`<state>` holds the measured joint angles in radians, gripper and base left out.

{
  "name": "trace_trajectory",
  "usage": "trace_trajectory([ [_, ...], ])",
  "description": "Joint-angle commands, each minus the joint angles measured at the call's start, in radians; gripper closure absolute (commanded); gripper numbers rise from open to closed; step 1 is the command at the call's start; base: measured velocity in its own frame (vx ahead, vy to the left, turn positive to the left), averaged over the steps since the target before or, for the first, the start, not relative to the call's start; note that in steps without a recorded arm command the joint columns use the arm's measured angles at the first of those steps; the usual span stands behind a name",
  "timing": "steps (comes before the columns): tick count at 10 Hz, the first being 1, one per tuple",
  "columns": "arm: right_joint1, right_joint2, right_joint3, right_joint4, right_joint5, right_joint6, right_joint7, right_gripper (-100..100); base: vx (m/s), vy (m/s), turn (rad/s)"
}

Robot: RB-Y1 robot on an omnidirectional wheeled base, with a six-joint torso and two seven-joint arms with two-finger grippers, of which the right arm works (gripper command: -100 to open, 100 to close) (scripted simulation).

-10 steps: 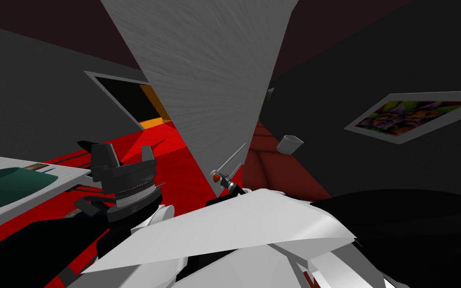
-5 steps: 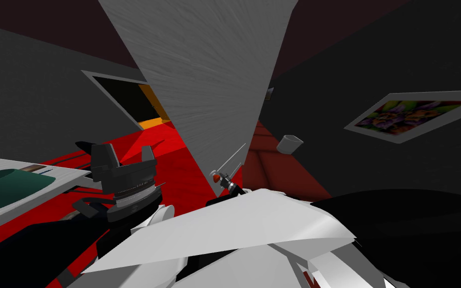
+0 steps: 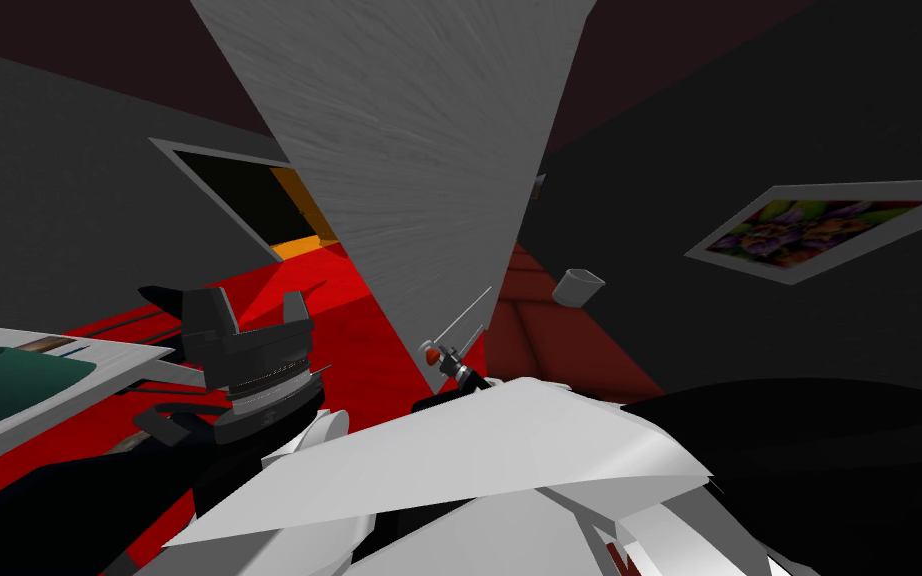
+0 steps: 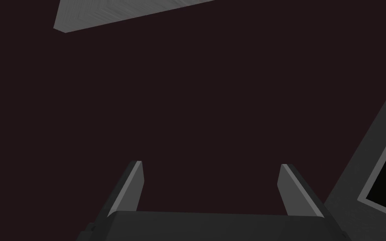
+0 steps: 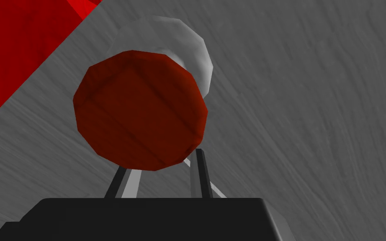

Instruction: Push the door open

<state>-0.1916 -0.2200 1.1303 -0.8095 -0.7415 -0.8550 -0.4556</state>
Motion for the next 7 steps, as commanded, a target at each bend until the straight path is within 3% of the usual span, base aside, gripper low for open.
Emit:
trace_trajectory([
  [1, -0.015, 0.019, 0.001, -0.011, -0.003, -0.018, -0.029, 100, 0.017, 0.035, -0.02],
  [7, -0.015, 0.019, 0.001, -0.011, -0.003, -0.018, -0.029, 100, 0.001, 0.003, 0.001],
])
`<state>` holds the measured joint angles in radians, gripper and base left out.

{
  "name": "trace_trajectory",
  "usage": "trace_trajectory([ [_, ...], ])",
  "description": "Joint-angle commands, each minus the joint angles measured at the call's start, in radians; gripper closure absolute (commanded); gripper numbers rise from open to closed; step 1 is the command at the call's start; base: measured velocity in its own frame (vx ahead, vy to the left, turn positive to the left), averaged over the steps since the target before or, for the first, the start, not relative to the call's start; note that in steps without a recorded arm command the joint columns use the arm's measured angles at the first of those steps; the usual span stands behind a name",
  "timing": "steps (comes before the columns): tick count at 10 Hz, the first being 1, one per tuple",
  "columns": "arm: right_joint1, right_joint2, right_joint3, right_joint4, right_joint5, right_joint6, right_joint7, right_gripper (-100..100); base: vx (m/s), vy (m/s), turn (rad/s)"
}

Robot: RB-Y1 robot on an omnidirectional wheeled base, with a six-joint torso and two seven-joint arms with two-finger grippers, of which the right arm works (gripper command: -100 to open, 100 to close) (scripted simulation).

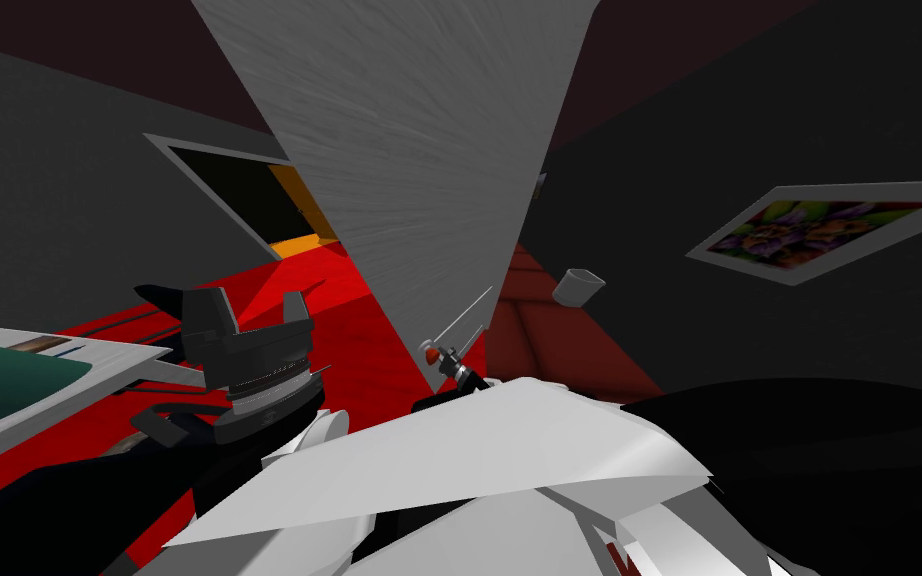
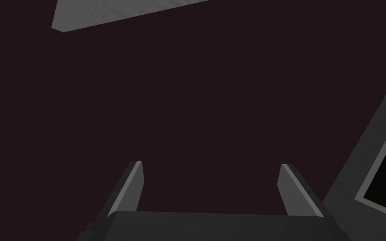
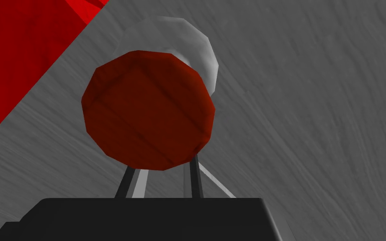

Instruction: Push the door open

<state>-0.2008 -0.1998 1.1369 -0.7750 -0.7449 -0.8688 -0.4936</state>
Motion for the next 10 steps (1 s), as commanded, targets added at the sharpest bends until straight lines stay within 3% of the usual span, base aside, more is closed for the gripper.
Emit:
trace_trajectory([
  [1, -0.006, -0.002, -0.006, -0.045, 0.0, -0.004, 0.009, 100, 0.0, 0.0, 0.0],
  [3, -0.009, 0.006, 0.003, -0.042, -0.023, -0.004, -0.063, 100, 0.017, 0.037, -0.055],
  [6, -0.009, 0.006, 0.003, -0.042, -0.023, -0.004, -0.073, 100, 0.017, 0.021, 0.0],
  [7, -0.011, 0.01, 0.007, -0.04, -0.035, -0.004, -0.115, 100, 0.023, 0.021, -0.034],
  [9, -0.011, 0.01, 0.007, -0.04, -0.035, -0.004, -0.115, 100, 0.009, 0.019, -0.011],
  [10, -0.013, 0.014, 0.012, -0.039, -0.046, -0.005, -0.156, 100, 0.013, 0.019, -0.04],
])
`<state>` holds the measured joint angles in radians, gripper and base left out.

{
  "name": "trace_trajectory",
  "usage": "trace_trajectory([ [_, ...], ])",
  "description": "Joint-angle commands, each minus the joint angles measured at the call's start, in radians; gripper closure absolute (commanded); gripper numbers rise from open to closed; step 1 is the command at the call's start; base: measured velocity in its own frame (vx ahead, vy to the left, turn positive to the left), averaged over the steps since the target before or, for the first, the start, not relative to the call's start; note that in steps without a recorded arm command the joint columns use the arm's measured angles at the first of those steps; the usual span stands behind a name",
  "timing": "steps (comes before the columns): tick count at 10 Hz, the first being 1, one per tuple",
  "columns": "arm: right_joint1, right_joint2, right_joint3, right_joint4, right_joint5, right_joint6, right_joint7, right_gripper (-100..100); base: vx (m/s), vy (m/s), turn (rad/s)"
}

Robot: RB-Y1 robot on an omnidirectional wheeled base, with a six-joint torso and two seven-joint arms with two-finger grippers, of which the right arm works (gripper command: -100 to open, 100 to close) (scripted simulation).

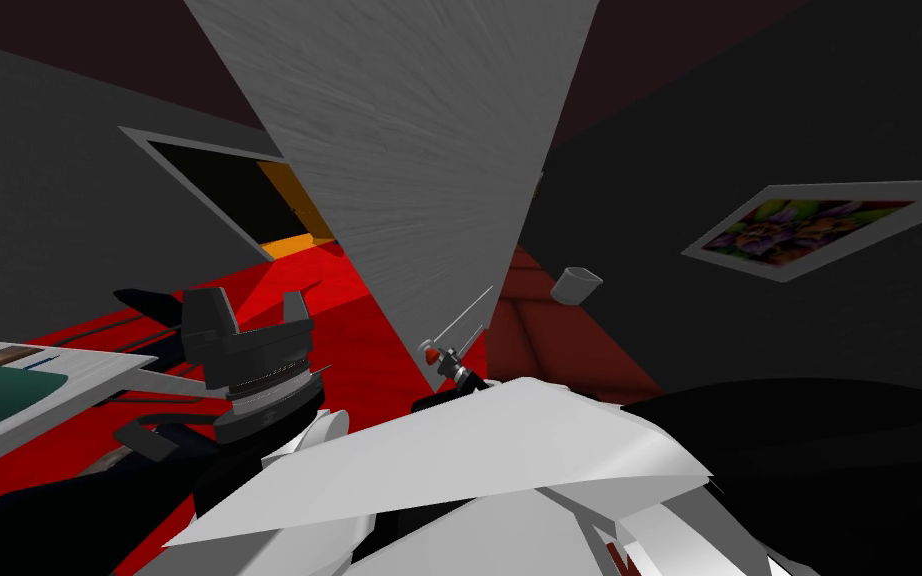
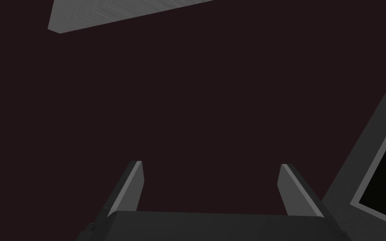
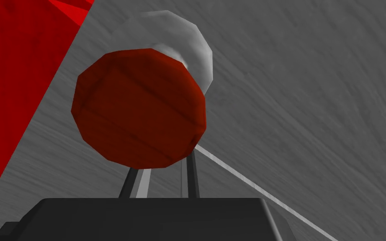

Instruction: Push the door open

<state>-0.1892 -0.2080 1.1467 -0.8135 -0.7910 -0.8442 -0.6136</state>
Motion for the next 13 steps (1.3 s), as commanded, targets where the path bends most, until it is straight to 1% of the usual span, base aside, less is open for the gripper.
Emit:
trace_trajectory([
  [1, -0.024, 0.022, 0.002, 0.0, 0.0, -0.029, -0.036, 100, 0.014, 0.025, -0.017],
  [2, -0.026, 0.025, 0.006, 0.001, -0.01, -0.029, -0.072, 100, 0.025, 0.035, -0.03],
  [9, -0.026, 0.025, 0.006, 0.001, -0.01, -0.029, -0.076, 100, 0.004, 0.007, 0.0],
  [10, -0.028, 0.028, 0.01, 0.002, -0.02, -0.029, -0.116, 100, 0.015, 0.019, -0.028],
  [11, -0.029, 0.032, 0.014, 0.004, -0.03, -0.029, -0.14, 100, 0.029, 0.046, -0.049],
  [12, -0.029, 0.032, 0.014, 0.004, -0.03, -0.029, -0.156, 100, 0.016, 0.037, -0.022],
  [13, -0.031, 0.035, 0.018, 0.005, -0.04, -0.029, -0.189, 100, 0.019, 0.038, -0.028],
])
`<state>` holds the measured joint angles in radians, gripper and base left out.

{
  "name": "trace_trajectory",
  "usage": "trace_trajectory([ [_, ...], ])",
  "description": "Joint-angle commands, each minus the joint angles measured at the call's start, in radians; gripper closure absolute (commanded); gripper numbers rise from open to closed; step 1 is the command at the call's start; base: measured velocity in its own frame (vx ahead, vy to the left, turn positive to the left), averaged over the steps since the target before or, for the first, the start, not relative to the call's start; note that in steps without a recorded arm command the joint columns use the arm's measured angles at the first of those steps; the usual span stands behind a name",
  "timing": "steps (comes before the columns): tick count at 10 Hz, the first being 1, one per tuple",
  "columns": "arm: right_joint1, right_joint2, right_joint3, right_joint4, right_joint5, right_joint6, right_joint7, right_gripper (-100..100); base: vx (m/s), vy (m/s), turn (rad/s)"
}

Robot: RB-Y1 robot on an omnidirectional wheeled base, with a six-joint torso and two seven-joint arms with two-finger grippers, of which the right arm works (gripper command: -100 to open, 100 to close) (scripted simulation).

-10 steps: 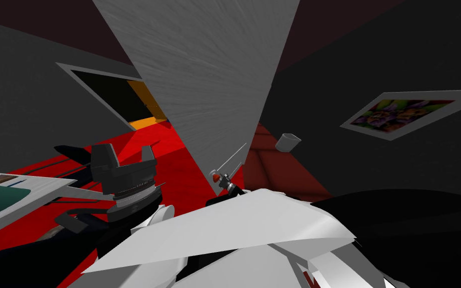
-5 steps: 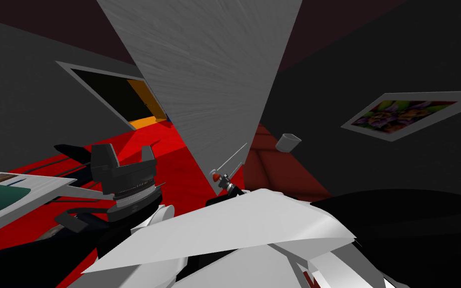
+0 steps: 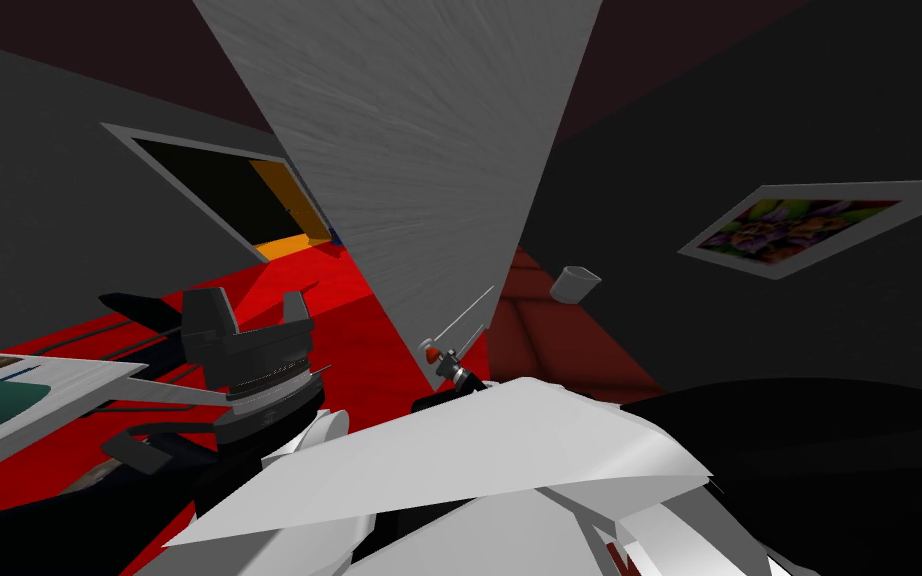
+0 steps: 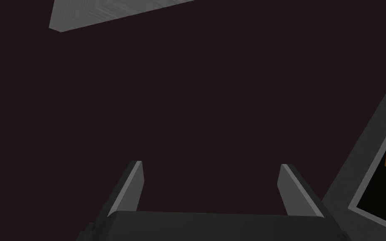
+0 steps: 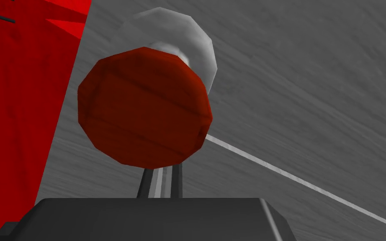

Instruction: Push the door open

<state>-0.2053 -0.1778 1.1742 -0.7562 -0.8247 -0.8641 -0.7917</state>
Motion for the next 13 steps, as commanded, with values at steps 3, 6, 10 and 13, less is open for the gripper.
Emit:
trace_trajectory([
  [3, -0.008, -0.029, 0.08, -0.063, -0.085, -0.037, -0.06, -100, -0.036, -0.048, -0.033],
  [6, -0.011, -0.039, 0.107, -0.084, -0.116, -0.049, -0.08, -100, -0.05, -0.027, -0.007],
  [10, -0.022, -0.082, 0.226, -0.177, -0.243, -0.1, -0.168, -100, -0.071, -0.07, -0.036],
  [13, -0.028, -0.109, 0.303, -0.234, -0.33, -0.131, -0.222, -100, -0.071, -0.066, -0.035],
])
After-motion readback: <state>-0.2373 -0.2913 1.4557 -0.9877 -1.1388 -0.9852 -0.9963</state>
